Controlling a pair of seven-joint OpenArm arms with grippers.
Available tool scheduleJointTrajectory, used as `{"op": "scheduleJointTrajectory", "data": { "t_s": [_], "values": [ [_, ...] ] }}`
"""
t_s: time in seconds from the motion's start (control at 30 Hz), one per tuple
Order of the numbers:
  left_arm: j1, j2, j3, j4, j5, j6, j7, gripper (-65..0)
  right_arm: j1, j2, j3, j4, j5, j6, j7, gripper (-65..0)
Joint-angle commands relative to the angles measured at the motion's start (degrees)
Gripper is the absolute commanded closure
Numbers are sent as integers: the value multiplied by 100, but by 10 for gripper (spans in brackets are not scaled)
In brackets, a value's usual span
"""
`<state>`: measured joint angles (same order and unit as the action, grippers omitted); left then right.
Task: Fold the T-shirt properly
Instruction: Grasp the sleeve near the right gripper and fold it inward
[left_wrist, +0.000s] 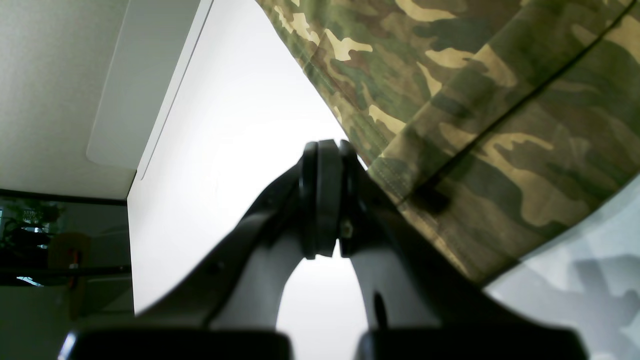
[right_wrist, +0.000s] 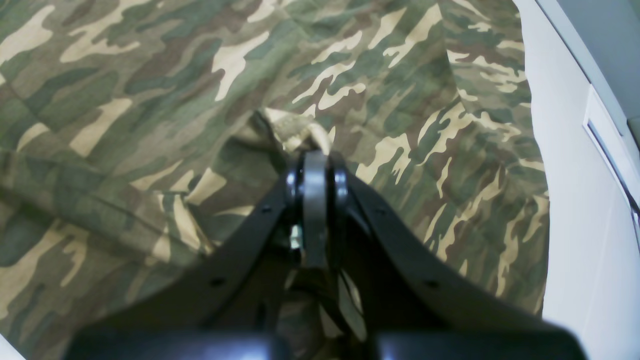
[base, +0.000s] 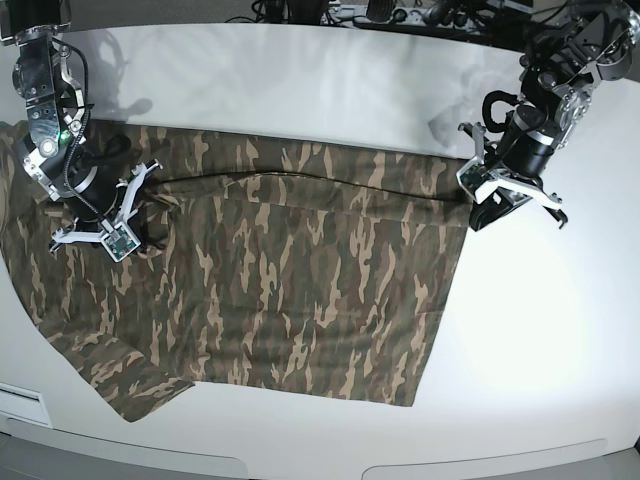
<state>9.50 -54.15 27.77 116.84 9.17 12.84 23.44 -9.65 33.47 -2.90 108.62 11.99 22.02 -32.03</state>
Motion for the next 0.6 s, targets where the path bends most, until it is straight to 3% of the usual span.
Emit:
{"op": "scheduleJointTrajectory", "data": {
  "t_s": [0.0,0.17,0.2,0.3,0.37,0.47,0.57],
  "values": [
    [-66,-94,-46,92,61,70,-98,0,96,98,52,70,2,-63,120,0],
    [-66,-94,-46,92,61,70,-98,0,94,98,52,70,175,96,118,-1],
    [-66,-94,-46,92,61,68,-98,0,94,98,48,70,236,146,116,-54],
    [-63,-94,-46,131,61,70,-96,0,94,101,-15,59,317,203,116,-290],
    [-66,-94,-46,146,61,70,-101,0,96,103,-39,59,273,173,116,-361],
    [-66,-94,-46,166,61,70,-98,0,133,103,-39,59,-173,-264,118,-362],
    [-66,-94,-46,166,59,70,-109,0,308,101,-37,61,-728,-1357,-33,-361]
  ]
}}
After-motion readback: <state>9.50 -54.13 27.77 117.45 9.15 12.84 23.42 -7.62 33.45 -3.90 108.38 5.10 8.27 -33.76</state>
